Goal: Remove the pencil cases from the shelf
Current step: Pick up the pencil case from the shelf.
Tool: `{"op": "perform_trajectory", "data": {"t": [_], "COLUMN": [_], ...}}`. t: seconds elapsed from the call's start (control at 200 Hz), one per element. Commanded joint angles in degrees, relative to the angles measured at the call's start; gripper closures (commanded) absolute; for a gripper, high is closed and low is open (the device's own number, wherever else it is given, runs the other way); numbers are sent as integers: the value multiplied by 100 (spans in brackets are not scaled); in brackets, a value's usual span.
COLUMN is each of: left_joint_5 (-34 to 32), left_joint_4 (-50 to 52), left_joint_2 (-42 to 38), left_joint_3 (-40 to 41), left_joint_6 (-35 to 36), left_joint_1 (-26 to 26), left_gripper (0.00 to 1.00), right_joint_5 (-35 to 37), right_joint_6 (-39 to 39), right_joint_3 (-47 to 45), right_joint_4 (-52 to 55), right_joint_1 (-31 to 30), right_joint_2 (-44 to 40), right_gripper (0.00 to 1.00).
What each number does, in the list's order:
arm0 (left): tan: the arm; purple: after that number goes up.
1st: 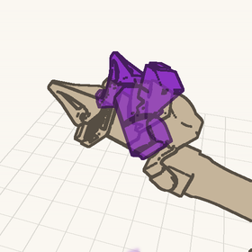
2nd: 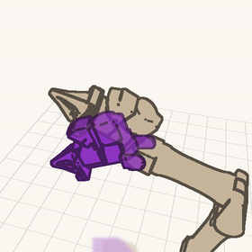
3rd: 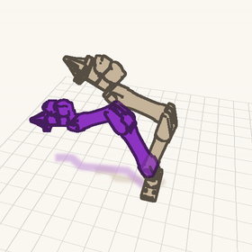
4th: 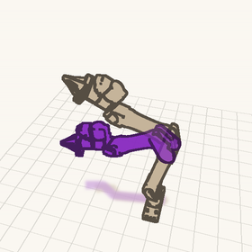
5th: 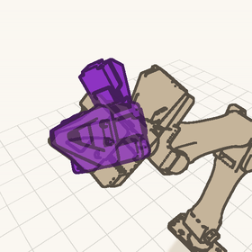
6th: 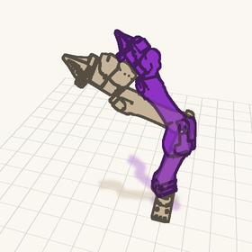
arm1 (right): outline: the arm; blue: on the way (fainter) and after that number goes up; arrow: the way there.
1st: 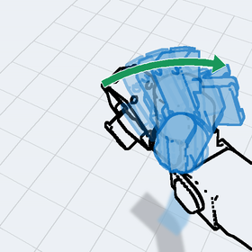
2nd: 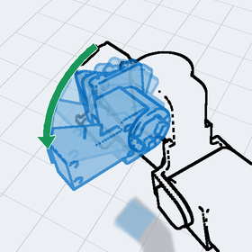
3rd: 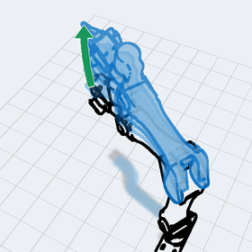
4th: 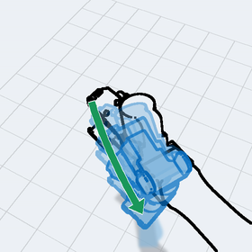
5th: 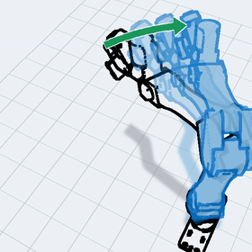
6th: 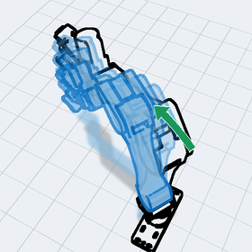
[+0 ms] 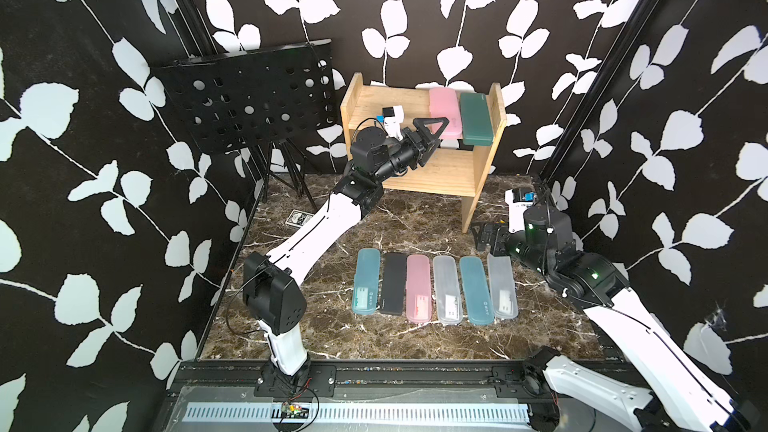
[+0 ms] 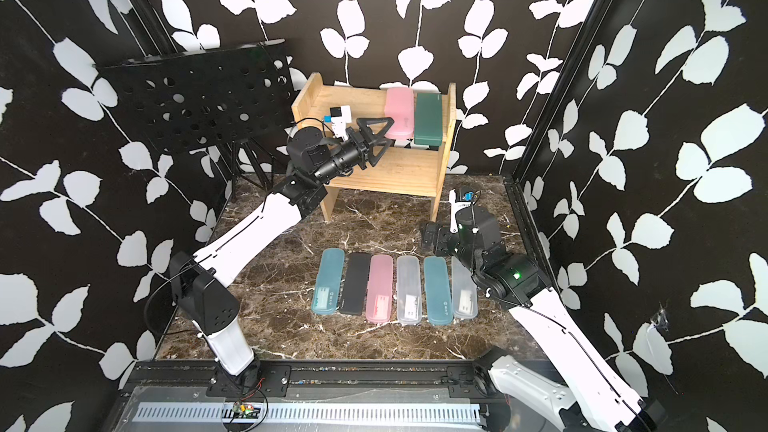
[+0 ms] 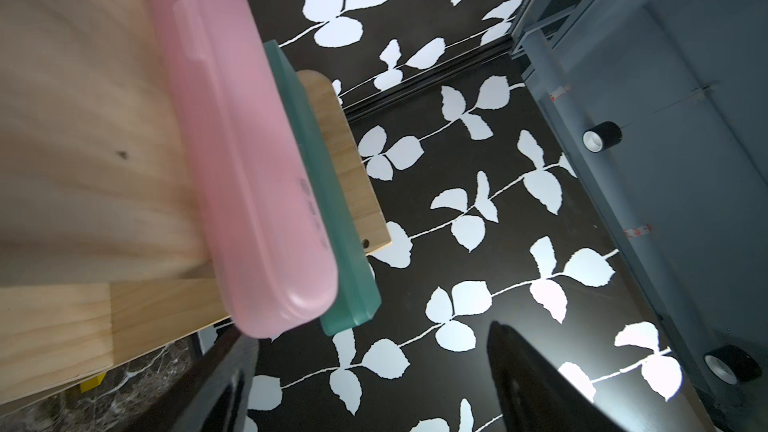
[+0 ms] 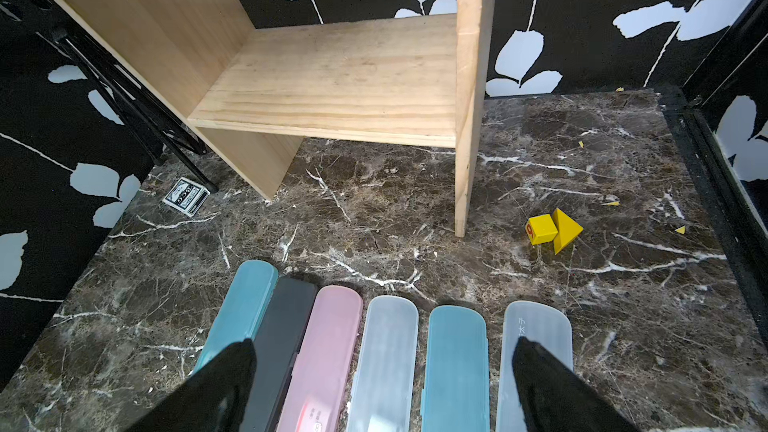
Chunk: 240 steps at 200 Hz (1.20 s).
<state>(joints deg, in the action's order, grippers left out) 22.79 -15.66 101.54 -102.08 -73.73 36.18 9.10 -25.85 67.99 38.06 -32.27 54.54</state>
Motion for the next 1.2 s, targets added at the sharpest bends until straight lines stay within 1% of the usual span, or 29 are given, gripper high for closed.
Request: {"op": "perform_trajectory", "data": {"t": [0.0, 0.145, 0.28, 0.475, 0.58, 0.78, 0.9, 1.195], "left_joint_5": [-20, -85, -120, -221, -346, -646, -747, -852], "left_joint_4": [223, 320, 485, 842, 910, 1160, 1232, 1249], "left_joint_2": [-61, -29, 82, 210, 185, 109, 108, 204], "left_joint_3": [-194, -138, -320, -582, -550, -583, -627, -838], "left_joint_6": [140, 132, 122, 178, 176, 294, 312, 260], "left_joint_1": [-7, -14, -10, -13, -15, -14, -15, -21], "left_gripper": [15, 15, 16, 22, 24, 31, 33, 34], "right_joint_5": [-89, -95, -105, -150, -151, -205, -236, -291], "right_joint_6": [71, 70, 61, 53, 53, 53, 51, 62], "right_joint_3": [263, 232, 216, 188, 154, 123, 119, 145], "right_joint_4": [-89, -92, -74, -79, -84, -97, -105, -121], "right_joint_1": [59, 98, 109, 163, 177, 225, 243, 284], "right_joint_2": [-58, -102, -128, -137, -146, -155, -155, -120], "right_gripper": [1, 1, 1, 1, 1, 1, 1, 1]}}
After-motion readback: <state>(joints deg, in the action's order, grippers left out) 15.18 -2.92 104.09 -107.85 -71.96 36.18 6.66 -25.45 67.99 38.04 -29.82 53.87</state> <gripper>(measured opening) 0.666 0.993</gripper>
